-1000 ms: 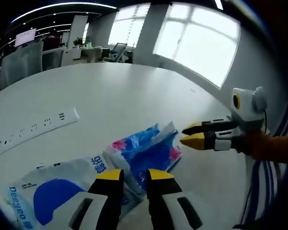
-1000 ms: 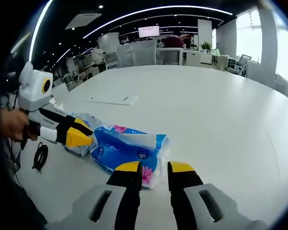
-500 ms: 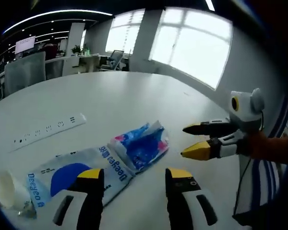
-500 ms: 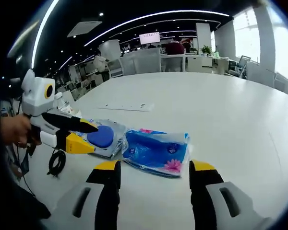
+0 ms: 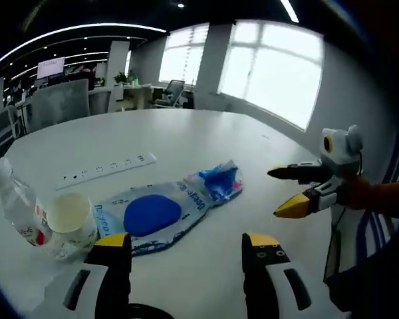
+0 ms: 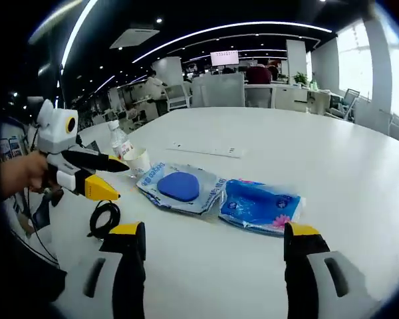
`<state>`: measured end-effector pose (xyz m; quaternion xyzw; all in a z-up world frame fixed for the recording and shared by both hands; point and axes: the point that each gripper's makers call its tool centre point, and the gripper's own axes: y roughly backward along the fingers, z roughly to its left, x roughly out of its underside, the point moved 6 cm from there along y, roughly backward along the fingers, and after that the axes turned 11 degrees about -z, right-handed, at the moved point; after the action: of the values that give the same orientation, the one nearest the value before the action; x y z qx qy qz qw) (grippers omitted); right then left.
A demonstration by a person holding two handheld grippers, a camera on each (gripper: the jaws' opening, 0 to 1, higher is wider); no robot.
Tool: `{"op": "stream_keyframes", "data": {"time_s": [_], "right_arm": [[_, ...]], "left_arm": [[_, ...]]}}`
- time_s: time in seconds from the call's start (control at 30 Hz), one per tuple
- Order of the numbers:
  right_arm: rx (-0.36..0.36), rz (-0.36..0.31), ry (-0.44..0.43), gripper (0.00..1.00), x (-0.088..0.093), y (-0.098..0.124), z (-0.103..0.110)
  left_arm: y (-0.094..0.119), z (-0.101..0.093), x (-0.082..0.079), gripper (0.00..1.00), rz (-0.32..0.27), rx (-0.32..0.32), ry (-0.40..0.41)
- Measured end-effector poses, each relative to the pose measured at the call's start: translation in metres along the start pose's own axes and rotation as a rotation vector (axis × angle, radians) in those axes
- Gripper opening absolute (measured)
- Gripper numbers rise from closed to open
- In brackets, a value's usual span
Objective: Arrange the tabletop items into an orderly group along one side of the table until the central work area is clear of visible clutter.
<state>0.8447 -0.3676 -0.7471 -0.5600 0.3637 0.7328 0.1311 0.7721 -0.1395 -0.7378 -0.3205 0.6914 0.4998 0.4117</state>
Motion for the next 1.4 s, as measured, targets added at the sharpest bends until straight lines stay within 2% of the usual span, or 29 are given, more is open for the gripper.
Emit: {"op": "stream_keyframes", "data": {"time_s": [0.03, 0.13, 0.3, 0.53, 0.8, 0.97, 1.03, 1.27, 1.4], "right_arm": [[-0.002, 0.0, 0.001, 0.87, 0.001, 0.0, 0.002], [-0.024, 0.015, 0.0, 0.92, 0.009, -0.004, 0.022], [-0.047, 0.03, -0.016, 0.96, 0.018, -0.006, 0.048], [-0.101, 0.065, -0.021, 0.98, 0.028, -0.015, 0.089], [-0.157, 0.111, -0.016, 0.81, 0.035, -0.03, 0.122], [-0.188, 0.15, -0.017, 0.69, 0.041, -0.039, 0.141], [-0.198, 0.158, -0.015, 0.67, 0.044, -0.043, 0.147], [-0.237, 0.194, -0.003, 0.53, 0.048, -0.057, 0.166], [-0.248, 0.224, -0.034, 0.47, 0.054, -0.068, 0.177]], "left_arm": [[0.004, 0.001, 0.001, 0.67, 0.001, -0.003, 0.001], [0.03, 0.025, 0.016, 0.67, 0.018, -0.046, 0.006], [0.058, 0.046, 0.034, 0.71, 0.041, -0.083, 0.017], [0.084, 0.074, 0.061, 0.73, 0.071, -0.127, 0.034], [0.097, 0.085, 0.083, 0.72, 0.108, -0.129, 0.051], [0.095, 0.083, 0.095, 0.64, 0.131, -0.108, 0.061], [0.092, 0.083, 0.099, 0.62, 0.137, -0.104, 0.067], [0.09, 0.081, 0.105, 0.49, 0.148, -0.107, 0.085], [0.087, 0.082, 0.112, 0.43, 0.163, -0.112, 0.106]]}}
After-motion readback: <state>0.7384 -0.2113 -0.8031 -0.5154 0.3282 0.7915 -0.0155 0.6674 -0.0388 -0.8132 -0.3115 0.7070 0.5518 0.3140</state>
